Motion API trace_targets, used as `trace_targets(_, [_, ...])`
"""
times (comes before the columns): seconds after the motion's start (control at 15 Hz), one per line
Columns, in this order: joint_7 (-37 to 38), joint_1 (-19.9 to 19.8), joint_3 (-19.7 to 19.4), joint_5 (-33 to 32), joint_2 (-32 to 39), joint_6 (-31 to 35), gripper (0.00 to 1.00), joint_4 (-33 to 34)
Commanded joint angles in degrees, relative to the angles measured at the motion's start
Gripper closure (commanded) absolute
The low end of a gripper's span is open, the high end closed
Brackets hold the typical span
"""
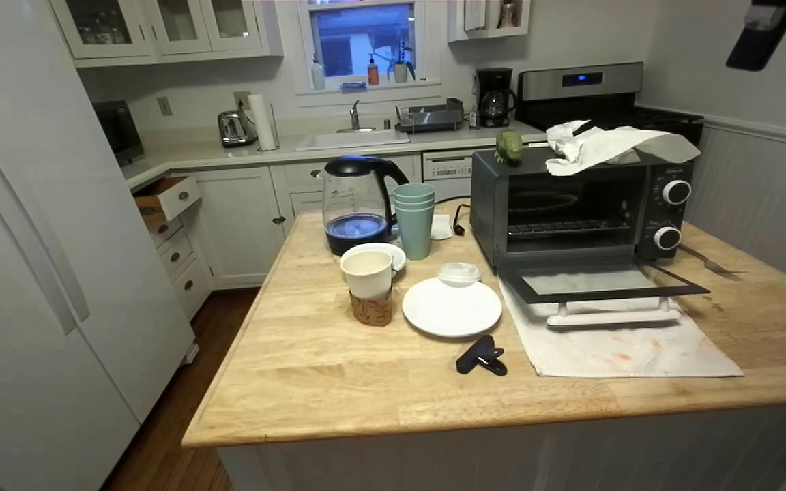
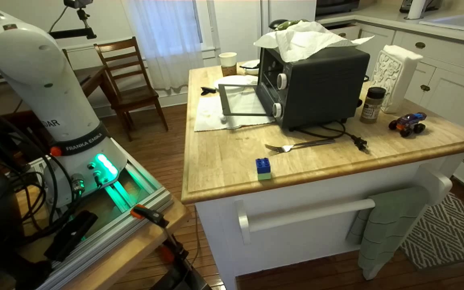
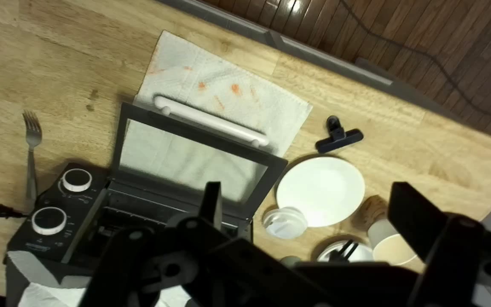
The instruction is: Pick up the stacked blocks on the far left of the table and move it to the left side of the white plate on the table
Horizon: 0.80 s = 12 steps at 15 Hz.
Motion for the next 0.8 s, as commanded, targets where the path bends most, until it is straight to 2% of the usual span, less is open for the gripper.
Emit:
trace_targets(0.0, [2.82,-6.61,-3.84,-2.85,1.74,4.56,0.0,-1.71])
trace_targets(0.33, [3.73,-16.84,-11.64,-5.11,3.05,10.42,0.0,-7.52])
trace_targets(0.47, [3.35,-20.69,-14.65,-5.9,3.46,16.51,0.0,-11.23])
trace_targets(0.67, [-2.81,-25.47,-20.06,-8.61,5.27,26.7,0.0,-16.78])
trace_targets(0.73, [-5.61,-26.84,-22.28,-9.55,9.77,28.25,0.0,-13.71])
